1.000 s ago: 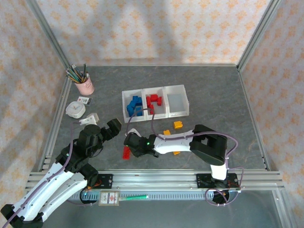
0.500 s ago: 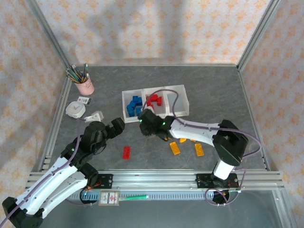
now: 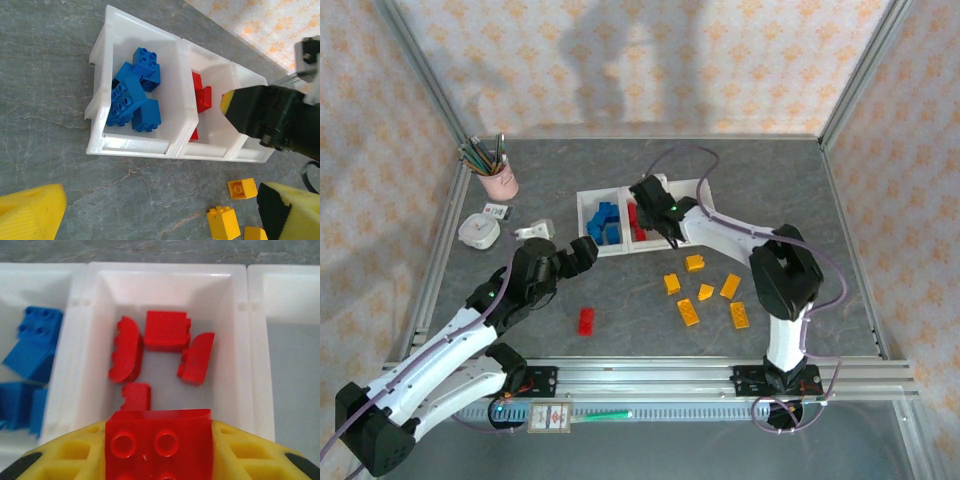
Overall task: Sort the legos into containers by color
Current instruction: Place the lego in the container, then pick up the lego from the bottom-center of the table.
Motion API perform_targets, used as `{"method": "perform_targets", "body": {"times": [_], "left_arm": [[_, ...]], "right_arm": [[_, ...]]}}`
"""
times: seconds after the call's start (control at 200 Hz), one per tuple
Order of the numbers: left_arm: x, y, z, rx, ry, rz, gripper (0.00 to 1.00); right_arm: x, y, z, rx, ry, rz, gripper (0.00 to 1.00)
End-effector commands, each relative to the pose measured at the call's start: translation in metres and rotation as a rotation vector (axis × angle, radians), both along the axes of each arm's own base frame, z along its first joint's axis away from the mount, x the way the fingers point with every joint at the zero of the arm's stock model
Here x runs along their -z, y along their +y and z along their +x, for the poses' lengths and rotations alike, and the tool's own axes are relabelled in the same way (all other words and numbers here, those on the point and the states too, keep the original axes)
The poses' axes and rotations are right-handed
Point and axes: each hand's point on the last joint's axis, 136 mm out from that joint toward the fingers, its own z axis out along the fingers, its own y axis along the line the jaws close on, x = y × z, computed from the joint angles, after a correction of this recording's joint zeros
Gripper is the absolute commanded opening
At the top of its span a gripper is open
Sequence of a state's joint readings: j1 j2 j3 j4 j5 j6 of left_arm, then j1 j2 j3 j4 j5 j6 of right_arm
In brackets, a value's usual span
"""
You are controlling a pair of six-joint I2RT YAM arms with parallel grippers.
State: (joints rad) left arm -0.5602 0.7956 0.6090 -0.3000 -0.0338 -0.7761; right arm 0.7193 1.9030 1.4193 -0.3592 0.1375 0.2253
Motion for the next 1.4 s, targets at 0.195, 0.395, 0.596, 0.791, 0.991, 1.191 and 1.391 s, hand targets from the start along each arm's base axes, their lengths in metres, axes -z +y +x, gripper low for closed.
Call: {"method": "perform_targets", "body": {"times": [0.195,0.395,0.596,0.791,0.991,1.191,1.391], "left_arm": [[-0.016,0.001,0.009,-0.003,-0.049,0.002,0.99],[-0.020,0.003,0.011,-0.007,-0.056,0.009,0.99],[-0.023,0.002,0.011,-0.004,-0.059,0.006,0.99],[-0.023,0.006,0.008,-0.015,-0.054,0.016,0.99],[-0.024,0.017,-0.002,-0.041,-0.051,0.023,0.99],[-0.019,0.031,-0.015,-0.080,-0.033,0.030,0.99],[-0.017,0.047,-0.028,-0.140,-0.020,0.029,0.99]], "right_arm": [[0.003,0.000,0.019,0.017,-0.028,-0.043,0.51],[-0.020,0.004,0.016,-0.011,-0.056,0.001,0.58],[-0.036,0.004,0.012,-0.025,-0.073,0.018,0.61],[-0.055,0.015,-0.008,-0.073,-0.096,0.043,0.61],[-0.062,0.034,-0.048,-0.133,-0.085,0.061,0.64],[-0.053,0.062,-0.101,-0.211,-0.035,0.103,0.66],[-0.029,0.093,-0.153,-0.270,0.042,0.158,0.68]]}}
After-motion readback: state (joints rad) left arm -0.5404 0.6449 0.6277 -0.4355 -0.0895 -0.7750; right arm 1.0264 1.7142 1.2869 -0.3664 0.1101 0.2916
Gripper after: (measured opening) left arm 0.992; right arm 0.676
